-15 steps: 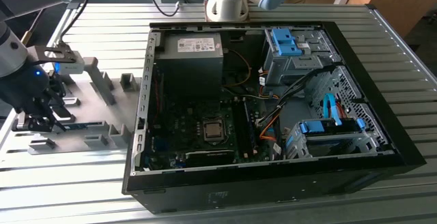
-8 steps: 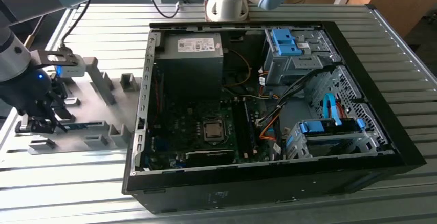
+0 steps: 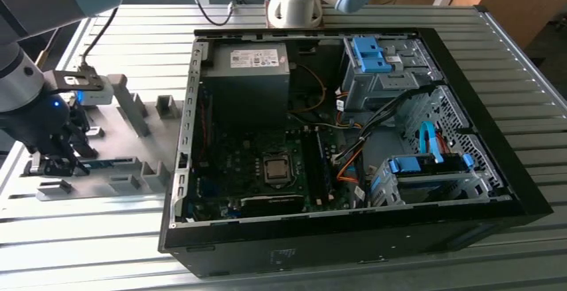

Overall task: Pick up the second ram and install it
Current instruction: 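Pick up the second ram and move it above second insertion slot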

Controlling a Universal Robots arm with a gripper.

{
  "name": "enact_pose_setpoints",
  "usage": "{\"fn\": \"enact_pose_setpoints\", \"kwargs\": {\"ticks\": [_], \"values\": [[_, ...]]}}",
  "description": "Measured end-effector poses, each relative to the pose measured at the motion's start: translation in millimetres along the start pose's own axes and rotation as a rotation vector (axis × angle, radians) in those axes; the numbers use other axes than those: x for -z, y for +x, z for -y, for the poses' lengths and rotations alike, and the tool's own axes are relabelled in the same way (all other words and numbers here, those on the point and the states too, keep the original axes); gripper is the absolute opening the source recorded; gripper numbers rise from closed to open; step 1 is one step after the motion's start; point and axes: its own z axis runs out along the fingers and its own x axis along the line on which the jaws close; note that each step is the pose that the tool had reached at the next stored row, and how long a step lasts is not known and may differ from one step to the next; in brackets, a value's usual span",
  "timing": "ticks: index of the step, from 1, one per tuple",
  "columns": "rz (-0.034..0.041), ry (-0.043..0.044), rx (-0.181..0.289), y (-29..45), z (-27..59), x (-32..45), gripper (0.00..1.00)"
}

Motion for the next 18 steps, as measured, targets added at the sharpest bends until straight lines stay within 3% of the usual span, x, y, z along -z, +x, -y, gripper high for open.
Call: {"fn": "enact_pose_setpoints", "kwargs": {"ticks": [3, 4, 18], "values": [[0.0002, 0.0002, 0.000, 0.0, 0.0, -0.8, 0.41], [0.0001, 0.0001, 0.000, 0.0, -0.1, -1.1, 0.34], [0.0002, 0.0003, 0.000, -7.1, -4.6, -7.4, 0.33]]}}
